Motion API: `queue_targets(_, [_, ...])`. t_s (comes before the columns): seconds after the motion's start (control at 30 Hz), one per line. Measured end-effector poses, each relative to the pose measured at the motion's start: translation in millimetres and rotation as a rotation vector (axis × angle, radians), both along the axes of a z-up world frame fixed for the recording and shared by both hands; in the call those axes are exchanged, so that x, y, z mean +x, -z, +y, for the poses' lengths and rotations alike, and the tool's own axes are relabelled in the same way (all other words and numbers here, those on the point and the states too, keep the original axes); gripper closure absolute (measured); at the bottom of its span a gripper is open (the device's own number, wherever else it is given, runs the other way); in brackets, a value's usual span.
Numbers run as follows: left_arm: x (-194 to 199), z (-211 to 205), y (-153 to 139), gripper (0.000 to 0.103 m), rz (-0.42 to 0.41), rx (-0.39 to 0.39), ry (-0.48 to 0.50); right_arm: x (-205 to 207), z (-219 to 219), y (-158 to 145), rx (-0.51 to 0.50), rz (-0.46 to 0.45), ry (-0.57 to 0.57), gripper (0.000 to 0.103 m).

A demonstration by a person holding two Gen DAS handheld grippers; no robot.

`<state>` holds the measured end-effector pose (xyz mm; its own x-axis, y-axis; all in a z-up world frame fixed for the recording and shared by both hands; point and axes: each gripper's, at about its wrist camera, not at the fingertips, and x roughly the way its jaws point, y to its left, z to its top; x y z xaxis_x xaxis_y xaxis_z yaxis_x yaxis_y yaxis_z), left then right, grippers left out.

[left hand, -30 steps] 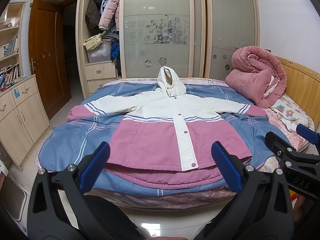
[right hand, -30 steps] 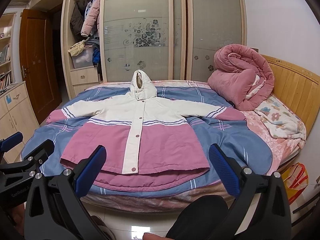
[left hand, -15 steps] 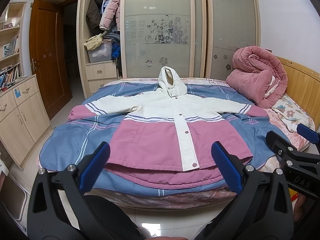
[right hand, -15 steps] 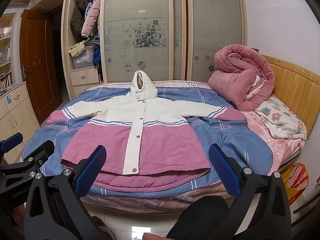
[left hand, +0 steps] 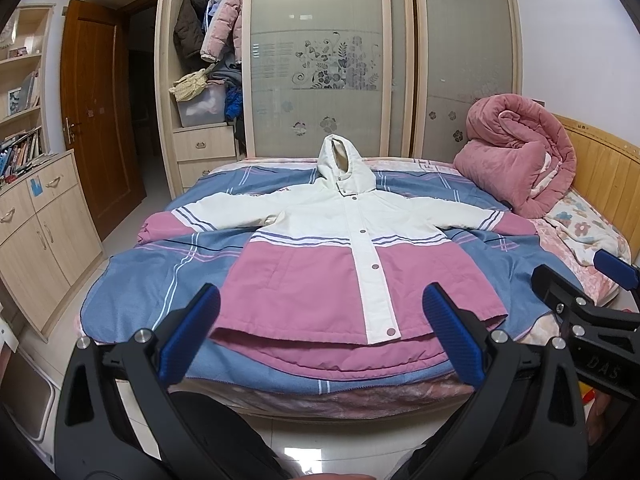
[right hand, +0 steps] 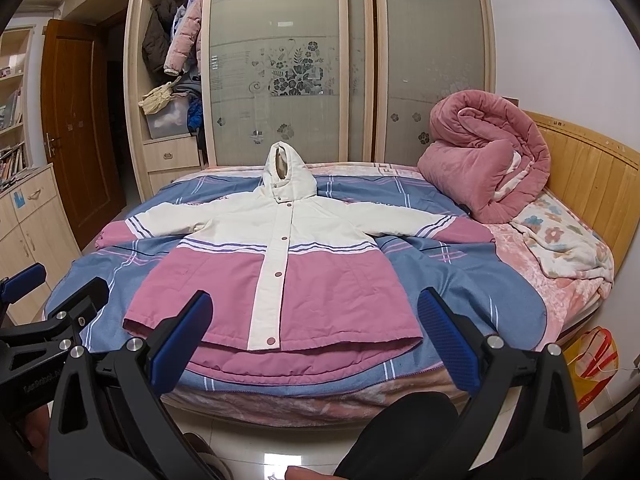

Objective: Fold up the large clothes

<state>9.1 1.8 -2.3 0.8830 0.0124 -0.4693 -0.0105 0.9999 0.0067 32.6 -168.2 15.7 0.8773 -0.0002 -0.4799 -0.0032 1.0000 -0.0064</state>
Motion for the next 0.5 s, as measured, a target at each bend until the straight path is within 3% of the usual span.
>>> queue_targets(0.5, [1.3,3.8,-2.2,0.002,0.004,-0.005,-0.002,0.0,1.0,0.2,0.0,0.002,-0.001,0.001])
